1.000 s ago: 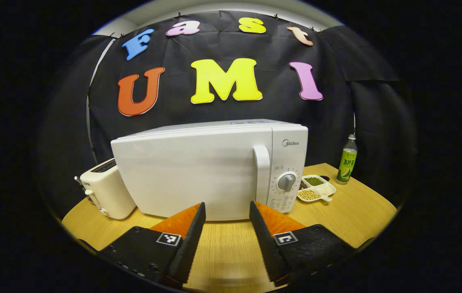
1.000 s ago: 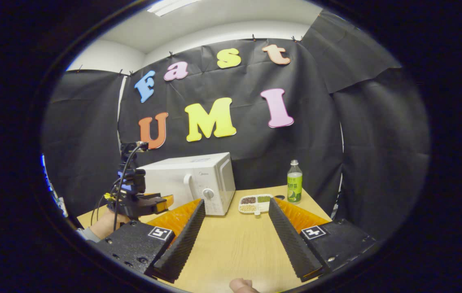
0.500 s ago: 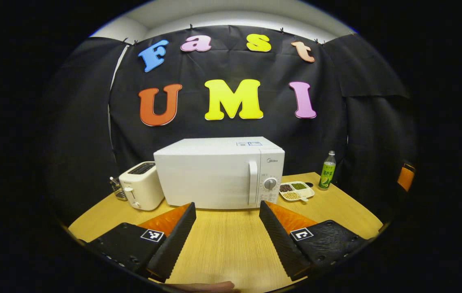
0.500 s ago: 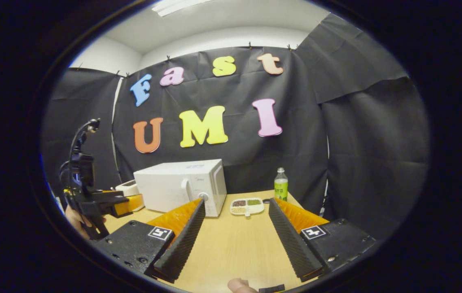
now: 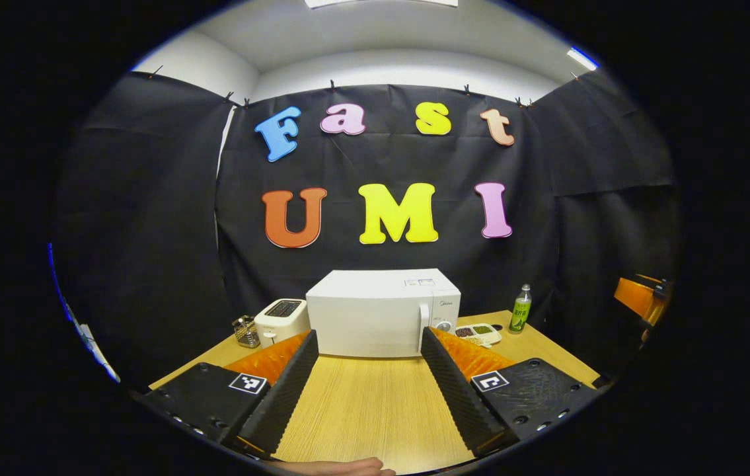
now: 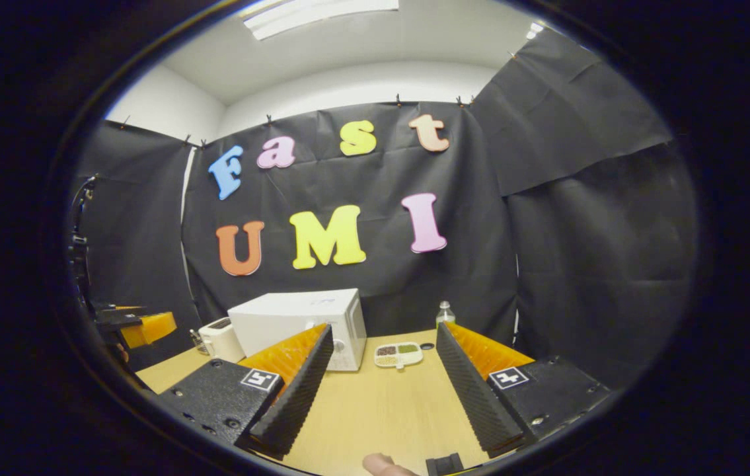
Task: Open the microwave oven with the left hand, put the food in, and close the microwave oven.
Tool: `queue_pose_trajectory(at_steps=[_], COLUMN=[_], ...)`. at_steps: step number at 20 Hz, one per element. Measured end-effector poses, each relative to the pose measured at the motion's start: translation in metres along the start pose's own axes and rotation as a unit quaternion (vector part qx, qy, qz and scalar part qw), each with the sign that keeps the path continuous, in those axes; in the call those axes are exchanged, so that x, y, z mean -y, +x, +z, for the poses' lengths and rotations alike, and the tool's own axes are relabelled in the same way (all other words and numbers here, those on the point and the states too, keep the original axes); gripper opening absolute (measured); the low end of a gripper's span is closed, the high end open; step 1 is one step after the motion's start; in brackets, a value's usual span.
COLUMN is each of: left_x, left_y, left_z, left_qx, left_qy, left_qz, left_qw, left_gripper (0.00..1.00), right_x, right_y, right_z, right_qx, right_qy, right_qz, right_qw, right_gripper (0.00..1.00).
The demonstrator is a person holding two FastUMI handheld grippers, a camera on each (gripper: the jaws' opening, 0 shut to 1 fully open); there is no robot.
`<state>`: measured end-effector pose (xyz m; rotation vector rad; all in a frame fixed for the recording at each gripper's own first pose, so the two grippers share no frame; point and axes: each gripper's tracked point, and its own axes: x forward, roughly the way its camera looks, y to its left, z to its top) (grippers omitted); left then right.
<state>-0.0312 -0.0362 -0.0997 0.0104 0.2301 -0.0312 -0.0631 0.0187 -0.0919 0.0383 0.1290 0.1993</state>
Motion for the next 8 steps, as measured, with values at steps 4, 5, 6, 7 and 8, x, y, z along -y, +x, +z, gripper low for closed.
queue_pose_trajectory(at_steps=[4,5,6,7,8], left_x=[-0.015,-0.014,-0.014,-0.017,-0.022], left_y=[-0.027,-0.033,-0.038,-0.044,-0.048], left_z=[0.016,0.014,0.011,0.008,0.007], left_qx=[0.023,0.023,0.024,0.027,0.032], left_qy=[0.005,-0.001,-0.008,-0.014,-0.018], left_qz=[0.018,0.017,0.016,0.018,0.024], left_qw=[1.000,1.000,1.000,0.999,0.999], left_gripper=[0.96,0.96,0.97,0.89,0.89], right_x=[-0.021,-0.025,-0.031,-0.036,-0.041], right_y=[-0.012,-0.013,-0.015,-0.016,-0.017], right_z=[0.014,0.017,0.018,0.018,0.017], right_qx=[0.007,0.009,0.009,0.010,0.011], right_qy=[-0.020,-0.021,-0.023,-0.023,-0.023], right_qz=[0.017,0.021,0.024,0.028,0.032], right_qw=[1.000,1.000,0.999,0.999,0.999], right_gripper=[1.00,1.00,0.90,0.90,0.91])
